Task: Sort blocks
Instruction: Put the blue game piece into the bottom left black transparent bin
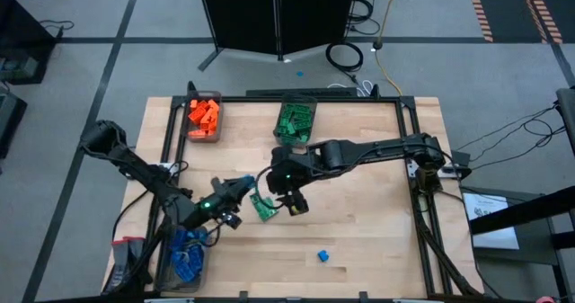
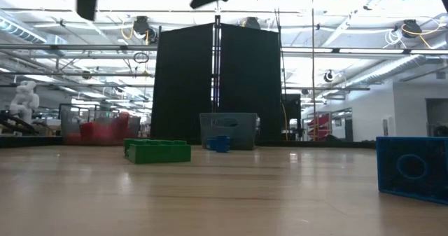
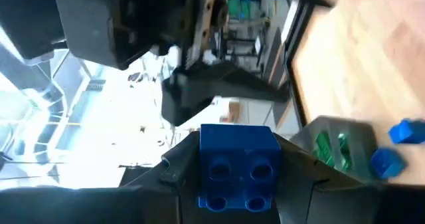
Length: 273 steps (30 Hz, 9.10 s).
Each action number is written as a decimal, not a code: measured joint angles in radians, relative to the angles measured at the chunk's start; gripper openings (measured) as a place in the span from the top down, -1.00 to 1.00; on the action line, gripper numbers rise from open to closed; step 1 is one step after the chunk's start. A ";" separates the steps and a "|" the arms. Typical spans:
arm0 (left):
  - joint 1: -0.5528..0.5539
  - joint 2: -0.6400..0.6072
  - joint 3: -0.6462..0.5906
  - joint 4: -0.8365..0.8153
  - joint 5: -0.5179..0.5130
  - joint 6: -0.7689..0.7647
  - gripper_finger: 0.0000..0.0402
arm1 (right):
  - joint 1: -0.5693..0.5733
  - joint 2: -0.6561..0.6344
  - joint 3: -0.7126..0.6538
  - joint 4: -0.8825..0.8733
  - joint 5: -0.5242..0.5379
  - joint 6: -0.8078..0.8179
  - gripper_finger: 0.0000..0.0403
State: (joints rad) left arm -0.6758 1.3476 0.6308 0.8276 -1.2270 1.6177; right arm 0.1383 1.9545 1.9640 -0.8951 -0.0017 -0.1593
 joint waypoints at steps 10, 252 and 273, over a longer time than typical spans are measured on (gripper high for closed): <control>-0.166 -0.002 0.001 -0.248 -0.226 -0.516 0.29 | 0.013 -0.002 0.003 -0.185 -0.003 0.069 -0.35; 0.131 -0.525 -0.004 -0.542 1.092 -1.929 -0.29 | 0.325 0.179 0.352 0.295 0.707 -0.719 0.31; 0.258 -0.397 -0.005 -0.335 1.310 -2.003 -0.29 | 0.293 0.179 0.352 0.323 0.599 -0.722 0.31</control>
State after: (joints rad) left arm -0.4175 0.9501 0.6262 0.4928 0.0835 -0.3850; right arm 0.4308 2.1334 2.3165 -0.5720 0.5968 -0.8813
